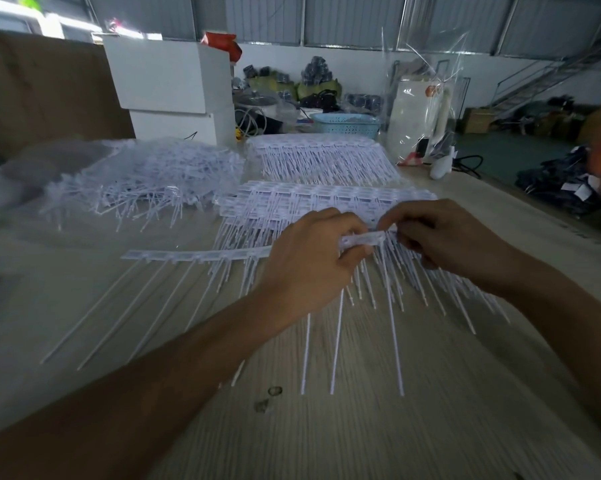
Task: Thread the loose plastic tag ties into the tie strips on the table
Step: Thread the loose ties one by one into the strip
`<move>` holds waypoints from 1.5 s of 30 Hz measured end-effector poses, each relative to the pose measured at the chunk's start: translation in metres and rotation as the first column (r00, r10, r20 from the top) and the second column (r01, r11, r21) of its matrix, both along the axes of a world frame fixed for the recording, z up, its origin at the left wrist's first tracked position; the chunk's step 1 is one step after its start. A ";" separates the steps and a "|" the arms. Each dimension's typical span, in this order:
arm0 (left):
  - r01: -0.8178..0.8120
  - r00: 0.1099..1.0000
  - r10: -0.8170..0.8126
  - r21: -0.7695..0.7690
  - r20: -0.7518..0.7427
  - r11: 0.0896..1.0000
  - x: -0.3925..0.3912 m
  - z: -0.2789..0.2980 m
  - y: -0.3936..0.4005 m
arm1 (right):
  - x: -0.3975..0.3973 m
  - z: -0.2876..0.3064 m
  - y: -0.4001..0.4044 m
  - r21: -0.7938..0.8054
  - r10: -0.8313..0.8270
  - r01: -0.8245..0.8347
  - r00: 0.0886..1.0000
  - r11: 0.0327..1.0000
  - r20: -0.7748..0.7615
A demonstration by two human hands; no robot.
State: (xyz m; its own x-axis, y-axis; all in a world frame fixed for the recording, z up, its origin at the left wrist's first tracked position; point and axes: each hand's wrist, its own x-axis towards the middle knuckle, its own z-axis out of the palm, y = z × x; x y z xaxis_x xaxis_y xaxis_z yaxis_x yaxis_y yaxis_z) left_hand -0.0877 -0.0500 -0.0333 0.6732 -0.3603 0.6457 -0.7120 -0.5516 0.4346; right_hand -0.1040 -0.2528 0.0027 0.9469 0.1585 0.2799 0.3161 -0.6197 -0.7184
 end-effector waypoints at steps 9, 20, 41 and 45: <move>-0.065 0.997 0.057 -0.141 -0.055 0.988 0.003 0.001 0.004 | -0.009 -0.007 0.026 0.310 0.117 -0.044 0.968 0.950 -0.223; 0.152 0.970 -0.153 -0.020 -0.189 0.988 0.010 0.008 0.016 | -0.005 -0.008 0.021 0.359 0.036 0.052 0.971 0.932 -0.236; 0.060 0.997 -0.055 0.089 -0.051 0.994 0.018 0.004 0.019 | -0.007 -0.005 0.021 -0.050 0.031 -0.025 0.991 0.998 0.128; 0.064 0.994 -0.064 -0.001 -0.085 0.998 0.019 -0.001 0.016 | -0.006 -0.006 0.021 -0.085 0.081 -0.068 0.986 0.994 0.148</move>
State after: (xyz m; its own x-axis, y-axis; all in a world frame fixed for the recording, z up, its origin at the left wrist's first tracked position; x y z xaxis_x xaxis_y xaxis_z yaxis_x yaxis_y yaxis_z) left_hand -0.0682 -0.0336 -0.0341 0.7010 -0.4053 0.5868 -0.7065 -0.5068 0.4939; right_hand -0.1101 -0.2318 -0.0036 0.8792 0.2546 0.4028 0.4649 -0.6435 -0.6080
